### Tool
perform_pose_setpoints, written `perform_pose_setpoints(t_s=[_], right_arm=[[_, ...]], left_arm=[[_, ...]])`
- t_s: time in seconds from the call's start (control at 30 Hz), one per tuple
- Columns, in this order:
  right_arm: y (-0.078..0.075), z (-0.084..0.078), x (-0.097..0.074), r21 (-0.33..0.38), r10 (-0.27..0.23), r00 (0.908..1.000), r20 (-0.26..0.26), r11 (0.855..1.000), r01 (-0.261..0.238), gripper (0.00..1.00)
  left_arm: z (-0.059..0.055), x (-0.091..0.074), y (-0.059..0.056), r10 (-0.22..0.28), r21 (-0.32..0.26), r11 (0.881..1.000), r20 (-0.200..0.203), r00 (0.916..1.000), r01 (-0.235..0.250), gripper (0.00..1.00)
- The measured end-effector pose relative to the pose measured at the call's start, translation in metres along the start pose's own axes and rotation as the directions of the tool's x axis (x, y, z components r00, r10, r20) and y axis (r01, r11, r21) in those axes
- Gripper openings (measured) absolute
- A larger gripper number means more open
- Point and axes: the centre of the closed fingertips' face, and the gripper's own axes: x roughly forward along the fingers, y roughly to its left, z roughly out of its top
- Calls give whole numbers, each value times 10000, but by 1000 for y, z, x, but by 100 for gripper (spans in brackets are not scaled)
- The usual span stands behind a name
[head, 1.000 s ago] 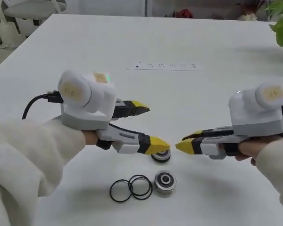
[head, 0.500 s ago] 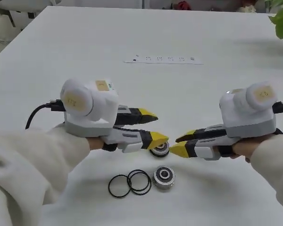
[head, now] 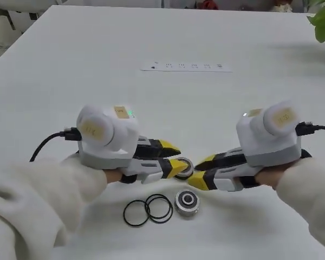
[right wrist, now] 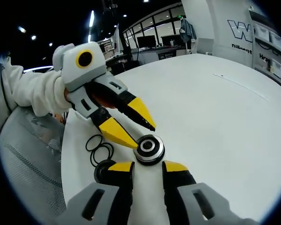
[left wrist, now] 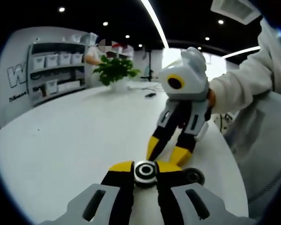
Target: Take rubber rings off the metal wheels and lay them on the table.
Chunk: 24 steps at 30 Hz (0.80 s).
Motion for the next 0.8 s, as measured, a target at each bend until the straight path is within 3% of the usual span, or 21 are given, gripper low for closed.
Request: perform_pose_setpoints(t_s=[0.2, 0.47, 0.6, 0.8], right_arm=[[3, 1, 1, 60, -83, 9999, 130, 9999, 82, 21], [3, 2, 3, -21, -139, 9995, 296, 9999, 140, 21], [1, 2, 3, -75, -205, 9994, 291, 9998, 207, 19], [-1, 2, 2, -373, -215, 9995, 220, 9991, 223, 17]], left_arm=[[-2, 3, -3, -96, 32, 9999, -84, 9999, 96, 17], [-12, 6, 0, 218, 14, 9998, -399, 9990, -218, 16], [-12, 6, 0, 309, 249, 9992, -427, 9986, -298, 15], [-13, 5, -1, 296, 125, 9995, -377, 9988, -291, 14]])
